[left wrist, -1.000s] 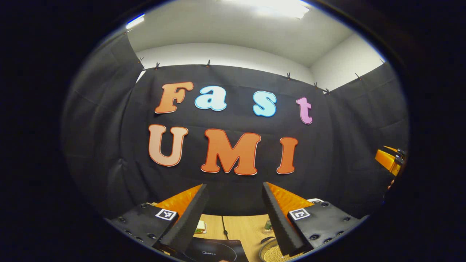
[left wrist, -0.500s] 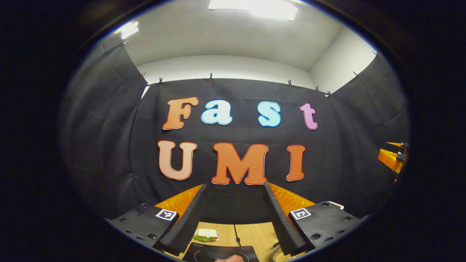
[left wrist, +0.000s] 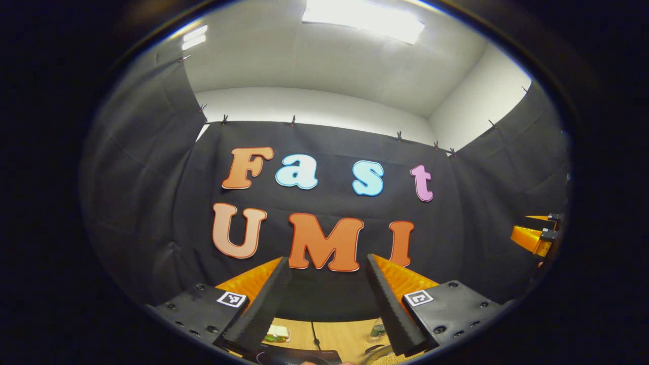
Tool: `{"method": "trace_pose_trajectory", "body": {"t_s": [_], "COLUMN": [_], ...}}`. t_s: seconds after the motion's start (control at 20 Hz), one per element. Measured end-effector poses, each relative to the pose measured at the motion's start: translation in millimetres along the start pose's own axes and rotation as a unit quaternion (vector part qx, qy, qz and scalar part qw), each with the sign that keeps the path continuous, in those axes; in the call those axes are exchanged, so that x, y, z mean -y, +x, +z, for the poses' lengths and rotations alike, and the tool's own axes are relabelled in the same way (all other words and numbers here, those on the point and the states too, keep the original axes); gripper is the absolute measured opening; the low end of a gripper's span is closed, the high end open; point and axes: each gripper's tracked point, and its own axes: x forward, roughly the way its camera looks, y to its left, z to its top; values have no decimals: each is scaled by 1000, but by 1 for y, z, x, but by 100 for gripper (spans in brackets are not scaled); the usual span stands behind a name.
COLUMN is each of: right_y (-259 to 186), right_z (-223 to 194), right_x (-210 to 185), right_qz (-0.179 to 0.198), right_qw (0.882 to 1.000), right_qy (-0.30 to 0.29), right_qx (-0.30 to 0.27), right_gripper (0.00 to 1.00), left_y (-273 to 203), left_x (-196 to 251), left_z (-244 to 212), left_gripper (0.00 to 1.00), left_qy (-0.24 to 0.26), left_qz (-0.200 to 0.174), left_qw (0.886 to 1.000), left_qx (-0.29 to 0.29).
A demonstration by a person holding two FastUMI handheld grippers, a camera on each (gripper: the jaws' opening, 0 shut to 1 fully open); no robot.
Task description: First push the handle of the pot to place it horizontally, then grasp the pot with both hands and set it on the induction cooktop.
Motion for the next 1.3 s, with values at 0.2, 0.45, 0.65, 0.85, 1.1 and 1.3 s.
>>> {"method": "trace_pose_trajectory", "body": {"t_s": [0.2, 0.45, 0.65, 0.85, 1.1, 1.3], "right_y": [-5, -6, -10, -13, -23, -34], "right_z": [3, -5, -15, -31, -59, -83], "right_x": [-1, -1, 1, 2, 5, -1], "right_qz": [4, 14, 14, 17, 21, 33], "right_qw": [1000, 1000, 1000, 999, 998, 995], "right_qy": [-2, 8, 7, 12, 16, 22], "right_qx": [5, -5, -14, -33, -64, -93], "right_gripper": [95, 95, 95, 96, 95, 94], "left_y": [-2, -3, -1, -1, -1, 0], "left_x": [0, 4, 10, 12, 11, 13], "left_z": [1, -7, -18, -26, -33, -42], "left_gripper": [96, 97, 97, 97, 97, 97], "left_qy": [-14, -24, -26, -23, -18, -18], "left_qz": [1, -3, -10, -11, -8, -13], "left_qw": [1000, 1000, 999, 999, 999, 999], "left_qx": [3, -5, -16, -22, -25, -33]}}
